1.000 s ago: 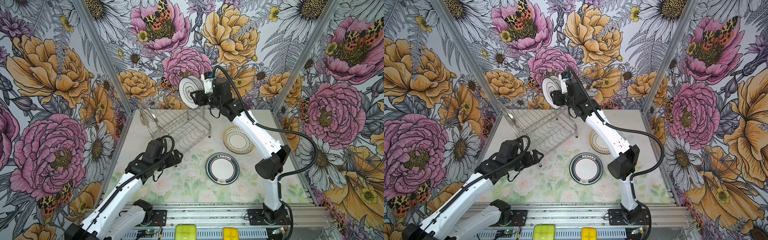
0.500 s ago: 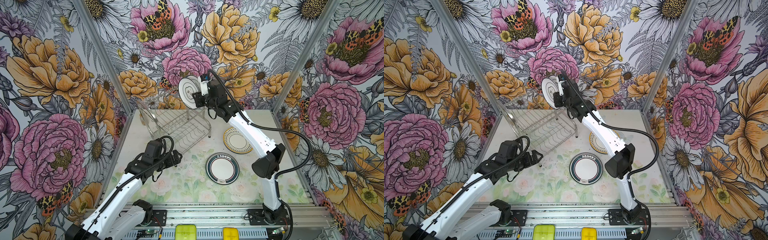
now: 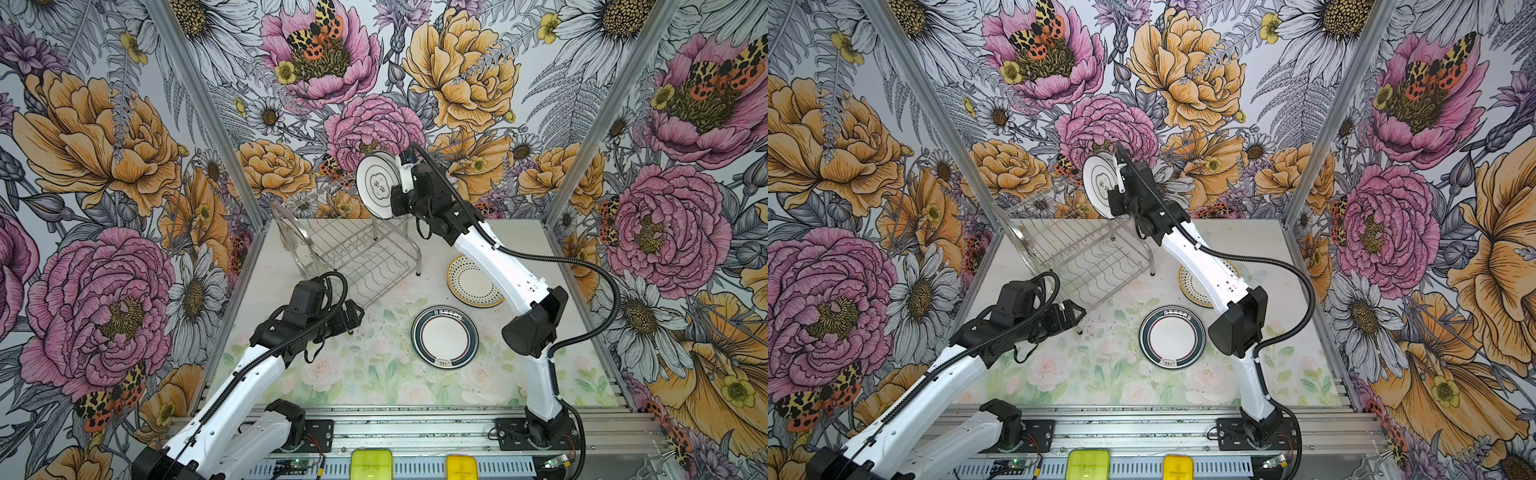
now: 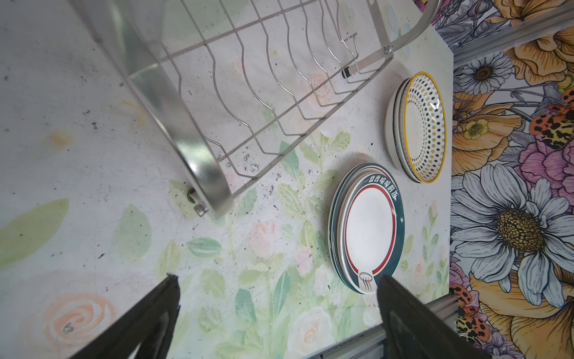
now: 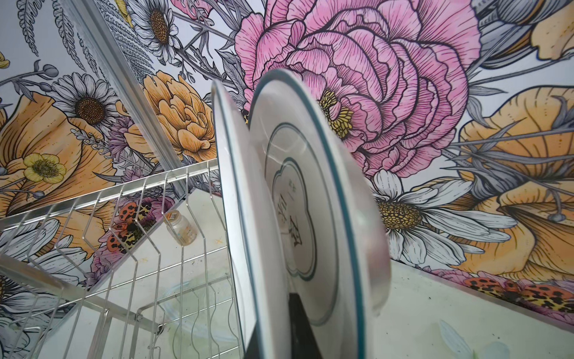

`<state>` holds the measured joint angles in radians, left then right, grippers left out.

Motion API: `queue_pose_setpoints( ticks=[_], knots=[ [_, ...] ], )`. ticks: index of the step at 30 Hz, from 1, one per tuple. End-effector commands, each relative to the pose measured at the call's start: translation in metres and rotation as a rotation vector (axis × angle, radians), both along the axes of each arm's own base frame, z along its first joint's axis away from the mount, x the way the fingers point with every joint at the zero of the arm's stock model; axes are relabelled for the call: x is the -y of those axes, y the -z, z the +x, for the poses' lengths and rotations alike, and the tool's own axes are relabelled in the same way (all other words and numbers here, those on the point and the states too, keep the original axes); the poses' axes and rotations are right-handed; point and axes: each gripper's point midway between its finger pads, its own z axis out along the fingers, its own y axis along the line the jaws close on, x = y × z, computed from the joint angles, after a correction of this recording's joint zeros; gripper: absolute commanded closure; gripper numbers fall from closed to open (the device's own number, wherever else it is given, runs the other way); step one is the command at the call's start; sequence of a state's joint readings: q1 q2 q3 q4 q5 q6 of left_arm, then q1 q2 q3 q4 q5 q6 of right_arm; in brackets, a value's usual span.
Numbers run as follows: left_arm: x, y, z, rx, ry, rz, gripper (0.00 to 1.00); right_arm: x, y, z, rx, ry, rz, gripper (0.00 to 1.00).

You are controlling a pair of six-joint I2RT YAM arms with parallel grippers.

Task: Unload the plates from the dish rack
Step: Pick up the plate from the dish rack.

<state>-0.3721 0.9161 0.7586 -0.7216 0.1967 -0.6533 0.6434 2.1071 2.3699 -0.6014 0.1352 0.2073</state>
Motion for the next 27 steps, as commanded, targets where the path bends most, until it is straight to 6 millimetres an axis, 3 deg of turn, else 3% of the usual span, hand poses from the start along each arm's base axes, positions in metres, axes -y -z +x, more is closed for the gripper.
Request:
queue_pose_setpoints(
  ticks=[1, 14, 20, 27],
  knots=[
    [-0.001, 0.003, -0.001, -0.006, 0.014, 0.003, 0.01, -0.02, -0.016, -0.011, 0.05, -0.053, 0.008, 0.96],
    [-0.002, 0.007, -0.002, -0.015, 0.014, 0.006, 0.01, -0.03, -0.049, -0.019, 0.208, 0.002, -0.093, 1.0],
    [-0.002, 0.008, -0.004, -0.017, 0.011, 0.001, 0.01, -0.035, -0.085, -0.03, 0.302, -0.007, -0.062, 1.0],
    [0.0, 0.008, -0.005, -0.019, 0.014, -0.005, 0.01, -0.022, -0.149, -0.058, 0.42, -0.007, 0.009, 1.0]
  ],
)
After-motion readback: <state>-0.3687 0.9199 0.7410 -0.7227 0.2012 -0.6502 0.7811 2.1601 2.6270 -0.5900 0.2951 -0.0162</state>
